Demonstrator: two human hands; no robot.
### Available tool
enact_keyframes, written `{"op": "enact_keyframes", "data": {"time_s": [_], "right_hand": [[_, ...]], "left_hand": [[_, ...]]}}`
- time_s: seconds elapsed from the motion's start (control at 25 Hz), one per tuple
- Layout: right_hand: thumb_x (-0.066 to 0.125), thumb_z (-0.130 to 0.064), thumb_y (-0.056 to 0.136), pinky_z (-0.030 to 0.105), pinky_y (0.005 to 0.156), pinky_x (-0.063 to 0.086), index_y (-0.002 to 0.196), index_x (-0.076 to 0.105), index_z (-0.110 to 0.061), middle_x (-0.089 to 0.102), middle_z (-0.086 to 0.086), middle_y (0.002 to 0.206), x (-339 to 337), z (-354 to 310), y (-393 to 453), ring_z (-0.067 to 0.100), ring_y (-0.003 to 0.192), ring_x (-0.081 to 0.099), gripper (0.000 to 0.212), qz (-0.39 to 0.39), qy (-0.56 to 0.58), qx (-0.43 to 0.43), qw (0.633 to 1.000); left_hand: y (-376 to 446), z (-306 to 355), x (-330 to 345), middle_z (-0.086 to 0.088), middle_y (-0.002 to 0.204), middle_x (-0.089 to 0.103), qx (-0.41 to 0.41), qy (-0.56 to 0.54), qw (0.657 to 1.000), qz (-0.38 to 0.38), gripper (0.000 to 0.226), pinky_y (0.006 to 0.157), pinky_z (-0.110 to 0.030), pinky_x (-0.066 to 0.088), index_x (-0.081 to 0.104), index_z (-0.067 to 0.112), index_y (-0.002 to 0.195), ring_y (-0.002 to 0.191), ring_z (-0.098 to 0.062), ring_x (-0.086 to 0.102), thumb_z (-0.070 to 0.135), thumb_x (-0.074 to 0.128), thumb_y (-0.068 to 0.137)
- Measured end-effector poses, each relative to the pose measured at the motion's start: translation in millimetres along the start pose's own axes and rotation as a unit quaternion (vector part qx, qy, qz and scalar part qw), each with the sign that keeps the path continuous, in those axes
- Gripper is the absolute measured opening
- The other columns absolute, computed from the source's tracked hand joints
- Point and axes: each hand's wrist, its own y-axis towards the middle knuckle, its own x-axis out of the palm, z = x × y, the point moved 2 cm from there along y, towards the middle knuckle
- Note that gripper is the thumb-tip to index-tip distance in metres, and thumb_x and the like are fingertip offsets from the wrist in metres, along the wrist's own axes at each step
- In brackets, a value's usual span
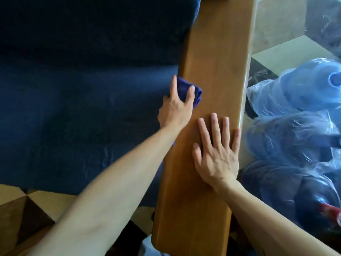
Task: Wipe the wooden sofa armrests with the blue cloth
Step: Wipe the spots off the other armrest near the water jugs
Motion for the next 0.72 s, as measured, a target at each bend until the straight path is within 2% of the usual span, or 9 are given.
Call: {"op": "enact_keyframes", "data": {"time_s": [0.16,0.24,0.32,0.44,0.56,0.64,0.72], "right_hand": [[0.033,-0.05,0.098,0.058,0.123,-0.001,0.159,0.003,-0.031,-0.003,0.003,0.168,-0.4,2.6,4.5,0.03,0.155,-0.008,0.07,-0.008,-0.005,-0.003,1.0],[0.033,-0.05,0.098,0.059,0.123,0.0,0.159,0.004,-0.031,-0.001,0.002,0.168,-1.4,2.0,5.6,0.03,0.155,-0.007,0.07,-0.008,0.004,-0.007,1.0],[0.033,-0.049,0.098,0.058,0.123,-0.001,0.159,0.005,-0.03,0.001,0.002,0.168,-2.2,1.5,7.2,0.029,0.155,-0.006,0.07,0.0,0.011,-0.013,1.0],[0.035,-0.043,0.097,0.05,0.125,-0.001,0.16,0.005,-0.023,0.004,0.003,0.169,-5.2,3.6,10.3,0.024,0.156,-0.001,0.072,0.04,0.079,0.012,0.996],[0.037,-0.033,0.097,0.043,0.126,0.009,0.158,0.011,-0.012,0.015,0.008,0.167,-13.0,5.3,6.1,0.021,0.155,0.012,0.069,0.117,0.23,0.062,0.964],[0.035,-0.03,0.099,0.041,0.125,0.013,0.157,0.017,-0.01,0.024,0.006,0.165,-16.4,8.8,2.2,0.018,0.153,0.018,0.064,0.108,0.292,0.072,0.948],[0.037,-0.028,0.101,0.038,0.125,0.016,0.156,0.025,-0.014,0.031,0.001,0.162,-20.4,12.4,-11.1,0.016,0.152,0.021,0.058,0.064,0.3,0.063,0.95]], "left_hand": [[87.0,66.0,6.7,-0.012,0.139,0.054,0.011,0.028,0.999,0.027,0.068,0.094,-0.041,0.043,0.018,0.03,0.155,0.121,-0.035,0.057,0.063,0.032,0.097],[99.2,74.9,10.3,-0.015,0.143,0.049,0.011,0.051,0.998,0.038,0.068,0.094,-0.041,0.045,0.018,0.025,0.156,0.121,-0.035,0.056,0.06,0.03,0.099],[91.3,69.0,16.1,-0.017,0.147,0.043,0.056,0.092,0.993,0.053,0.069,0.091,-0.042,0.047,0.015,0.024,0.157,0.121,-0.037,0.055,0.059,0.03,0.099],[50.0,39.2,22.5,-0.02,0.158,0.027,0.205,0.204,0.954,0.081,0.067,0.103,-0.052,0.043,0.022,0.024,0.156,0.133,-0.042,0.041,0.057,0.03,0.098],[-21.4,-7.7,22.7,-0.015,0.165,0.013,0.302,0.277,0.911,0.04,0.065,0.118,-0.058,0.021,0.019,0.028,0.157,0.149,-0.042,0.014,0.057,0.021,0.098],[-76.8,-39.5,25.5,-0.011,0.166,0.006,0.333,0.327,0.884,-0.001,0.066,0.12,-0.059,0.009,0.01,0.031,0.157,0.152,-0.037,0.002,0.058,0.015,0.098],[-134.7,-66.8,27.7,-0.011,0.167,0.001,0.349,0.363,0.863,-0.024,0.067,0.121,-0.059,0.005,0.006,0.029,0.158,0.153,-0.036,-0.002,0.058,0.017,0.098]]}}
